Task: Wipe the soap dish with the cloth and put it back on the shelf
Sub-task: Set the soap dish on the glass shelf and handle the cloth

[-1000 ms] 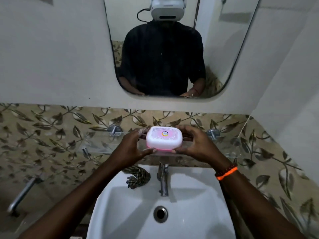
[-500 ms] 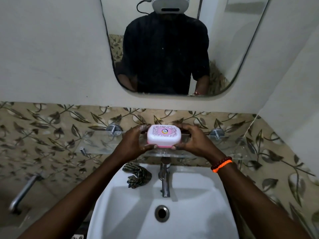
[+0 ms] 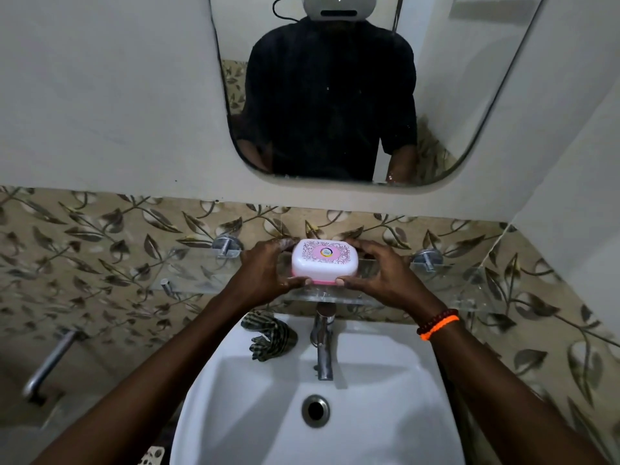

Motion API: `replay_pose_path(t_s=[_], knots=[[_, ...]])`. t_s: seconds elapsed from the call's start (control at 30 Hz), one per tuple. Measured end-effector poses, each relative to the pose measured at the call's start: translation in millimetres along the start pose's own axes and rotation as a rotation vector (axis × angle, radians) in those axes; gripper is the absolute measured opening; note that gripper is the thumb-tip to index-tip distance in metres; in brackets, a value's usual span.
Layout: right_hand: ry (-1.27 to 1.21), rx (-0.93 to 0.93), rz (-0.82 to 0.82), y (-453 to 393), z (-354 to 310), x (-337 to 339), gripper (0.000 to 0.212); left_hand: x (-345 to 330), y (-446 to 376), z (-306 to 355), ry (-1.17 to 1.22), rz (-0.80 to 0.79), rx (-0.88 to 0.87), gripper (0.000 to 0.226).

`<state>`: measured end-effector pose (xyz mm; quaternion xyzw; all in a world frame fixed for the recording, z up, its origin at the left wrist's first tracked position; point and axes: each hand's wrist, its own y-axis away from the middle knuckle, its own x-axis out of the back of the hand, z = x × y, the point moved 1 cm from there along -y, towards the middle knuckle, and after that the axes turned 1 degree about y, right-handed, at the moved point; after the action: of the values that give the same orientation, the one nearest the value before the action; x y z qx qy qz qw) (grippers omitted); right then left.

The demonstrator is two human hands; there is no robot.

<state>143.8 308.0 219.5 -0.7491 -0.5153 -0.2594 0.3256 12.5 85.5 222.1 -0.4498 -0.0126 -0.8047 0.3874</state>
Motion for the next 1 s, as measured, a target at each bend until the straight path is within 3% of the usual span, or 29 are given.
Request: replay_pose_path(t_s=[0.1, 0.17, 0.27, 0.33, 0.47, 0.57, 0.7, 0.9, 1.0], knots=[[0.095, -0.066, 0.031, 9, -4, -8, 0.094, -1, 5, -5, -0.100, -0.006, 0.020, 0.080], [0.127, -0.129, 0.177, 28, -16, -16, 0.086, -2, 18, -8, -0.166, 0.057, 0.101, 0.084], [0.036, -0.023, 0.500, 78, -47, -36, 0.043, 5, 62, 0, -0.050, 0.313, 0.109, 0.049], [-0.086, 0.027, 0.534, 115, -65, -67, 0.012, 4, 106, 9, 0.043, 0.408, 0.123, 0.018], [-0.337, -0.221, 0.202, 154, -76, -159, 0.012, -39, 171, -25, 0.076, 0.189, 0.281, 0.006], [-0.367, -0.504, 0.004, 140, -56, -220, 0.023, -70, 174, -95, 0.007, 0.067, 0.416, 0.016], [-0.376, -0.676, 0.129, 93, -29, -250, 0.028, -88, 139, -161, -0.080, 0.010, 0.437, 0.032], [-0.355, -0.769, 0.163, 48, 27, -299, 0.051, -103, 80, -194, -0.247, -0.198, 0.126, 0.051], [-0.317, -0.794, 0.161, 38, 7, -290, 0.047, -115, 74, -208, -0.296, -0.296, -0.017, 0.055]])
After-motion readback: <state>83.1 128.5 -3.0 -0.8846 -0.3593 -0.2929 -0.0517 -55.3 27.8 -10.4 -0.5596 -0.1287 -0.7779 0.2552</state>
